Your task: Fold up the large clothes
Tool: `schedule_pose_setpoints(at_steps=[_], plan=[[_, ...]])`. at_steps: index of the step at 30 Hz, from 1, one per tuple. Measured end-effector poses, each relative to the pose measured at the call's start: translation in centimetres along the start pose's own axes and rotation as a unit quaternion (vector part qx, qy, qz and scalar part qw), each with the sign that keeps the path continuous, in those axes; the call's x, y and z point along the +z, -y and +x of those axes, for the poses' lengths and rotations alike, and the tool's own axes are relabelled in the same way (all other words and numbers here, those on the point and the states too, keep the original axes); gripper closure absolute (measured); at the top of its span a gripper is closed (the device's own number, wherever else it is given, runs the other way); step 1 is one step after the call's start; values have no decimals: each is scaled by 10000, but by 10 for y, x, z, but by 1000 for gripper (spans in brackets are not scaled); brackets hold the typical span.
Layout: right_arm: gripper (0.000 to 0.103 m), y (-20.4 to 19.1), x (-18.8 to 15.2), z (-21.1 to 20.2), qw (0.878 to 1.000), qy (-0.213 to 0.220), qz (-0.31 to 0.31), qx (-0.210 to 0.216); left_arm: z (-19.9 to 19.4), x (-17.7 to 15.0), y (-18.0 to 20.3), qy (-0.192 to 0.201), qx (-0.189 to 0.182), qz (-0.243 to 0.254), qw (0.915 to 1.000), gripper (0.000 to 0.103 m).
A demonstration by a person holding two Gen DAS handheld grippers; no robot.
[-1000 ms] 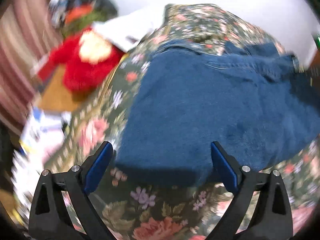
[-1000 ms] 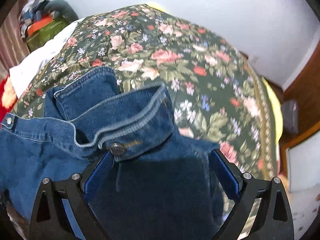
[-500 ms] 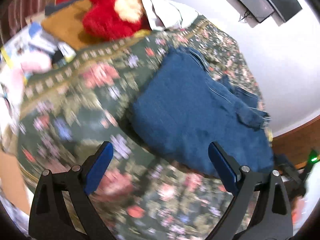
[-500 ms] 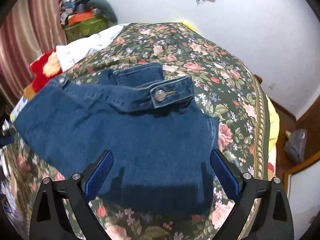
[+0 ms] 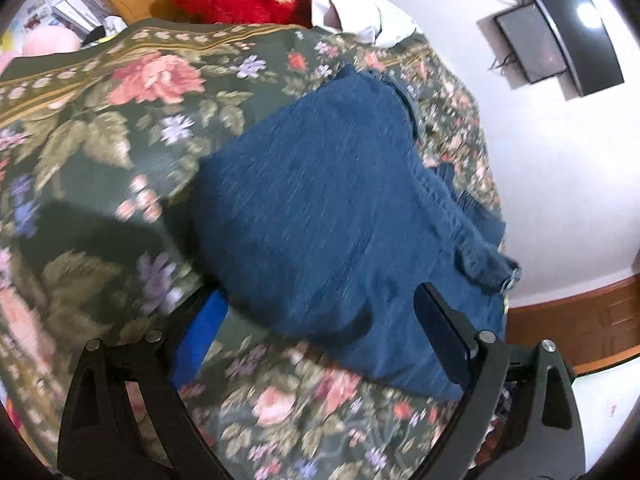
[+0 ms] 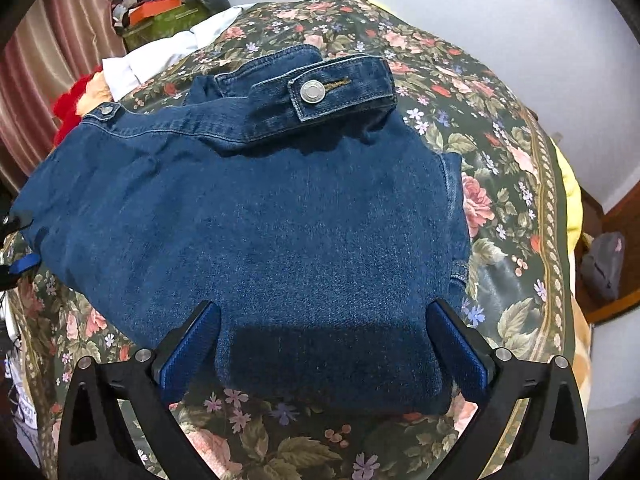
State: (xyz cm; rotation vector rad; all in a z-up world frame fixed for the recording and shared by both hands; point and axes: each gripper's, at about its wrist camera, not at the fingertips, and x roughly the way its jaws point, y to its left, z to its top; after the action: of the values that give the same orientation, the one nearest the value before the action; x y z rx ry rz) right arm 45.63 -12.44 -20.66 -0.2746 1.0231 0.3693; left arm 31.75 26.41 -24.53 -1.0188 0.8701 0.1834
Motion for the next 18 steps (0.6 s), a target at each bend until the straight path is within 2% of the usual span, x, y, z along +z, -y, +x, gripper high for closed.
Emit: schedule_pose_setpoints(at_steps=[4, 6, 11, 13, 14, 15, 18], plan=[[0, 1, -1, 2, 10000, 64, -40, 43, 15, 11, 7, 303, -1, 117, 9995, 8], [0, 2, -1, 2, 9999, 76, -17, 86, 24, 15, 13, 414, 163, 193, 9988, 2], [0, 4, -3, 3, 9998, 115, 22, 165, 41, 16, 36, 813, 924, 549, 9909, 2], [0, 4, -3, 3, 9998, 113, 30, 170, 41, 11, 44, 1068, 1354, 608, 9831, 18], [0, 4, -3, 3, 9998, 110, 32, 169, 40, 9, 48, 1244, 1657, 673, 9760, 36], [0, 4, -3, 3, 9998, 99, 41, 170, 40, 8, 51, 1320, 1746, 763, 9728, 43], [0, 3, 0, 3, 9999, 21, 58, 128, 34, 8, 55, 1441, 1752, 866, 9701, 59]])
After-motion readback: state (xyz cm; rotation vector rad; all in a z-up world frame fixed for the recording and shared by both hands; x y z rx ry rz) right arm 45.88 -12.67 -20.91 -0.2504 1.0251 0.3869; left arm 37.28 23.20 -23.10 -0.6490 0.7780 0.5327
